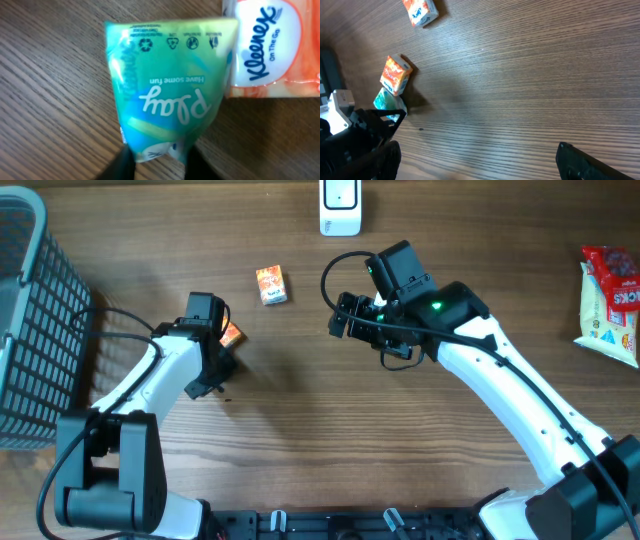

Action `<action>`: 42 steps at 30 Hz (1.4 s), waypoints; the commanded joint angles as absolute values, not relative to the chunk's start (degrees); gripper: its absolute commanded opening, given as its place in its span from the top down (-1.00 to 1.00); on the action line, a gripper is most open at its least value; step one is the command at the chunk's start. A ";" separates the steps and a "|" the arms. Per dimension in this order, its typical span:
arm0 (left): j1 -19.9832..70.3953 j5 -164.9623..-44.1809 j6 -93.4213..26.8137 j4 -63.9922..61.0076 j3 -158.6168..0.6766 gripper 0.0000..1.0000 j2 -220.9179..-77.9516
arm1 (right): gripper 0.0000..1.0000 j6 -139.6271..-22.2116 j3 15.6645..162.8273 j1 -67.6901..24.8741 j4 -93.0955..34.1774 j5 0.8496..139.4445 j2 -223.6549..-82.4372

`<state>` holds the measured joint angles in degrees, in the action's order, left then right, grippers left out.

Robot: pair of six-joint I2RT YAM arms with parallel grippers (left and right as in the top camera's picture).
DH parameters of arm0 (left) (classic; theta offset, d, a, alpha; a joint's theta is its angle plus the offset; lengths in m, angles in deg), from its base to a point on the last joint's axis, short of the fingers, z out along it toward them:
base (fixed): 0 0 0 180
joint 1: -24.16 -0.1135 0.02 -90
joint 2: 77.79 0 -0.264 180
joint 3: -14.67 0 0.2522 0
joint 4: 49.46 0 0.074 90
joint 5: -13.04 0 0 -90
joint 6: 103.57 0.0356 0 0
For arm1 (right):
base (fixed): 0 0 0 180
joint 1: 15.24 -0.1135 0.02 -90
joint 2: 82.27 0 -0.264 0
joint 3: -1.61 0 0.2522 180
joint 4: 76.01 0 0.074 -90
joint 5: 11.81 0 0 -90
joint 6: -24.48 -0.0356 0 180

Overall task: Scan the item barcode
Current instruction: 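Grasp the teal Play tissue pack with the left gripper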

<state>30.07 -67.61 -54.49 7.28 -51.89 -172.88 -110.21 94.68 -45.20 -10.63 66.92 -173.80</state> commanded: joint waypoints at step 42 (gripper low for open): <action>53.61 -90.54 -50.80 4.59 -58.86 -0.34 -168.20 | -0.97 -108.11 94.48 -38.34 -11.96 69.11 -172.79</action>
<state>53.70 -88.29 -55.57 2.85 -56.22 -170.17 -109.51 94.68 -39.17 -11.50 70.09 -173.82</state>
